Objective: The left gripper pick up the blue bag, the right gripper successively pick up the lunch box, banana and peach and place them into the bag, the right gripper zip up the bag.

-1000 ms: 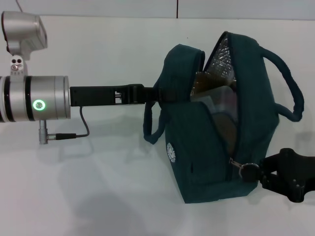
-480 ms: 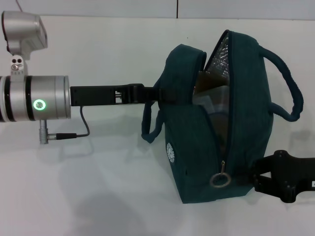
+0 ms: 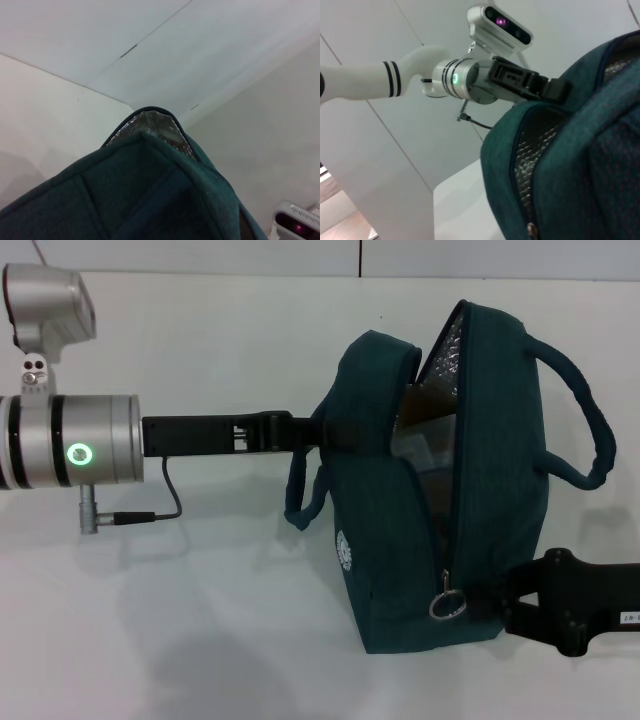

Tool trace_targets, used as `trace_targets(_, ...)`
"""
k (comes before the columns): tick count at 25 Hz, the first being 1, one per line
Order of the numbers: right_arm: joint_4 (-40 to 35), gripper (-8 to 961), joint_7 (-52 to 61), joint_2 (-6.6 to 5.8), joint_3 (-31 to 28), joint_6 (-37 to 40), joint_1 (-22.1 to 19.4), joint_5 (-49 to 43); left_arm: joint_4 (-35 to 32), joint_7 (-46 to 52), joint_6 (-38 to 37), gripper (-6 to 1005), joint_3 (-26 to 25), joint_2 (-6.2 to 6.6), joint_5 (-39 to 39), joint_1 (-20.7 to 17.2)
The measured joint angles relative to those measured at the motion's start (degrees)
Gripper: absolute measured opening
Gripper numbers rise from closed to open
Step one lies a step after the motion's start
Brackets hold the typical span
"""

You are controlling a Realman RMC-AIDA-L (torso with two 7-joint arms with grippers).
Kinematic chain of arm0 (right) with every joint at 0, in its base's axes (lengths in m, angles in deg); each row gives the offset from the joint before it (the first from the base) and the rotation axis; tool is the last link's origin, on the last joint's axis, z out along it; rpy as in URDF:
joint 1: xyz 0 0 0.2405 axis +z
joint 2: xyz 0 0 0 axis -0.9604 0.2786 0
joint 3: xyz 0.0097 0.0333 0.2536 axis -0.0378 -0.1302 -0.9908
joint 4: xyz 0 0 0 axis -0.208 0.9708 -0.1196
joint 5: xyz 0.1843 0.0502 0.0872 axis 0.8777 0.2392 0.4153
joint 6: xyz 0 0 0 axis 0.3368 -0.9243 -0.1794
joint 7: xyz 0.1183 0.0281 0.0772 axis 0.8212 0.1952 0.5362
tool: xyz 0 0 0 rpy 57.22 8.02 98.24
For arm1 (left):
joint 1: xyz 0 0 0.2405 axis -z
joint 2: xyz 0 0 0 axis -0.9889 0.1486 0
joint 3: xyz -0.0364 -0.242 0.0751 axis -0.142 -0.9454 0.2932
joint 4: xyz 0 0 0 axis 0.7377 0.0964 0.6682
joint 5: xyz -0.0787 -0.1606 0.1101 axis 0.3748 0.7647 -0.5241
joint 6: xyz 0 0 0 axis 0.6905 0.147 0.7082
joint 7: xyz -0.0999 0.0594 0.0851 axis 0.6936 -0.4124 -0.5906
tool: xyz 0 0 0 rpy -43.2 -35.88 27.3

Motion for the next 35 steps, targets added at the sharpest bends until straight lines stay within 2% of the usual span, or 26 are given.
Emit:
trace_targets(9,-0.42,145,-2.08,0.57,1.06,-0.22,0.07,0.0,0.0,0.0,0.0,83,0.12,-0.09,-0.01,-0.19)
trace_targets(15,-0.44,302,-2.24,0.66,1.28,-0.48,0.54,0.0,0.0,0.0,0.0,86,0.26,-0.09,-0.01,-0.22)
trace_targets(28,-0.12,300,-2.1,0.77,0.71,-5.48,0.94,0.86,0.0,0.0,0.0,91,0.26,-0.09,-0.02,-0.24)
trace_targets(35,0.87,299,-1.93,1.09,1.89,-4.55,2.57,0.78,0.0,0.0,0.0,94,0.06,-0.08,-0.02,-0.46)
